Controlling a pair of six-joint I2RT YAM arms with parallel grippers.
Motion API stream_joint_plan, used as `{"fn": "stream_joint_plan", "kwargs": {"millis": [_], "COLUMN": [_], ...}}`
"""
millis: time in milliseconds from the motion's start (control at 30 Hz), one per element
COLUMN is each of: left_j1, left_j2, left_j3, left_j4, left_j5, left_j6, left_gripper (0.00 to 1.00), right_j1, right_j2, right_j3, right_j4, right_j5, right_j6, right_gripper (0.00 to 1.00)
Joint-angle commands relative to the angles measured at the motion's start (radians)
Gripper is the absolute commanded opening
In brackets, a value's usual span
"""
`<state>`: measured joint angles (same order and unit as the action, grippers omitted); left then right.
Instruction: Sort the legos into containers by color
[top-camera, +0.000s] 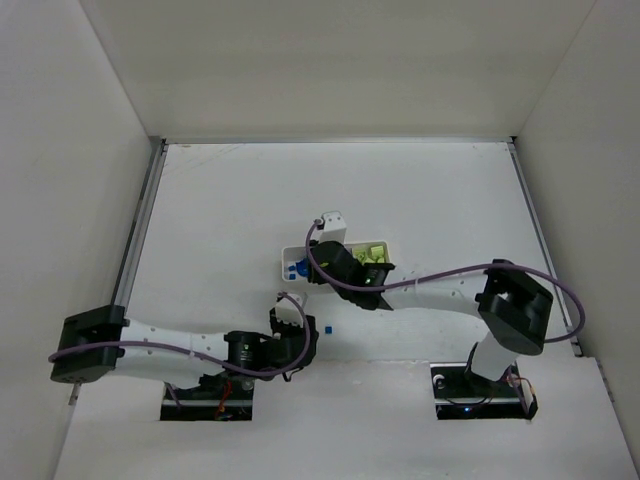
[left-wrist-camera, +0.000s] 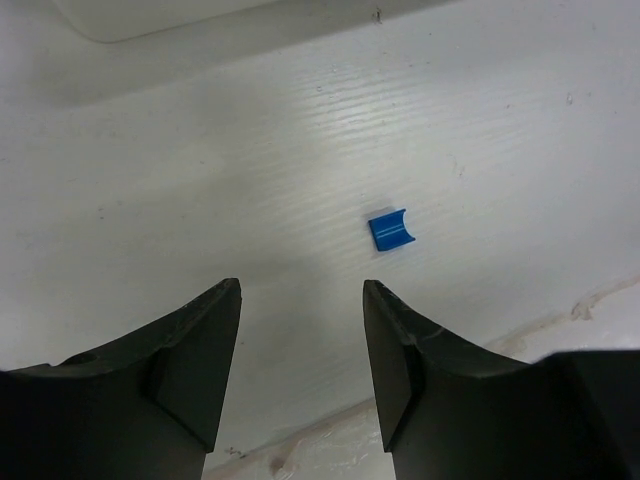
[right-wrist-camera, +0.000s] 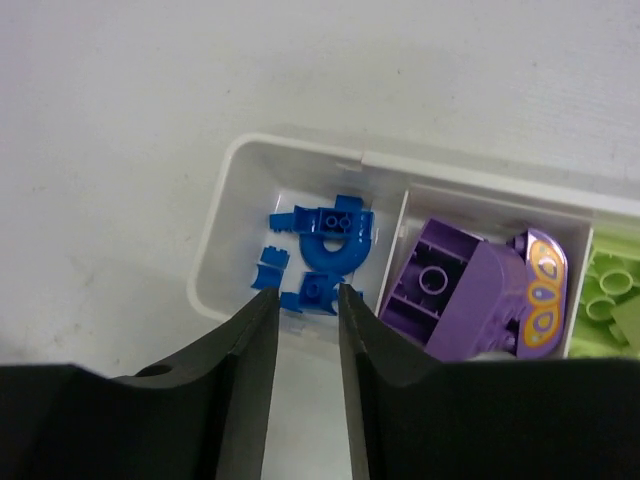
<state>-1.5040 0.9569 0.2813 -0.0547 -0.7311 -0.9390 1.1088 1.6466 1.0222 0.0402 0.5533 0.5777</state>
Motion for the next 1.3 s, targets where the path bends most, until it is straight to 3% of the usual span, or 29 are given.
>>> {"fn": "stream_joint_plan", "kwargs": {"millis": [0, 67, 433, 833, 967, 1100, 1267], "left_j1": [-0.006, -0.008, 0.0, 0.015, 0.008, -0.018, -0.042], "left_j2": [0.078, 0.132, 0.345, 0.488, 0.552, 0.537, 0.372], "left_j3": [0.062, 0.084, 0.194, 0.223, 0.246, 0.263, 0.292], "left_j4": [0.104, 0.128, 0.162, 0.165, 0.153, 0.095, -0.048], "left_j5": [0.007, 0.012, 0.016, 0.016, 0.01, -0.022, -0.157], "left_j6": [0.029, 0.043, 0.108, 0.08, 0.074, 0.054, 0.046], "left_gripper": [0.5, 0.5, 0.49, 0.28, 0.15, 0.05, 0.04], "right_j1": [-0.031, -0.043, -0.059, -0.062, -0.062, -0.07, -0.088], "right_j2": [0.012, -0.007, -0.113, -0.255, -0.277, -0.304, -0.375], "right_j3": [0.05, 0.039, -0.091, -0.226, -0.244, -0.269, -0.315], "right_j4": [0.09, 0.101, 0.144, 0.184, 0.184, 0.184, 0.184], "right_j5": [-0.068, -0.076, -0.064, -0.061, -0.055, -0.046, -0.041], "right_j6": [-0.044, -0.042, -0.022, 0.027, 0.028, 0.031, 0.031], "right_gripper": [0.4, 0.45, 0.44, 0.43, 0.43, 0.43, 0.43]}}
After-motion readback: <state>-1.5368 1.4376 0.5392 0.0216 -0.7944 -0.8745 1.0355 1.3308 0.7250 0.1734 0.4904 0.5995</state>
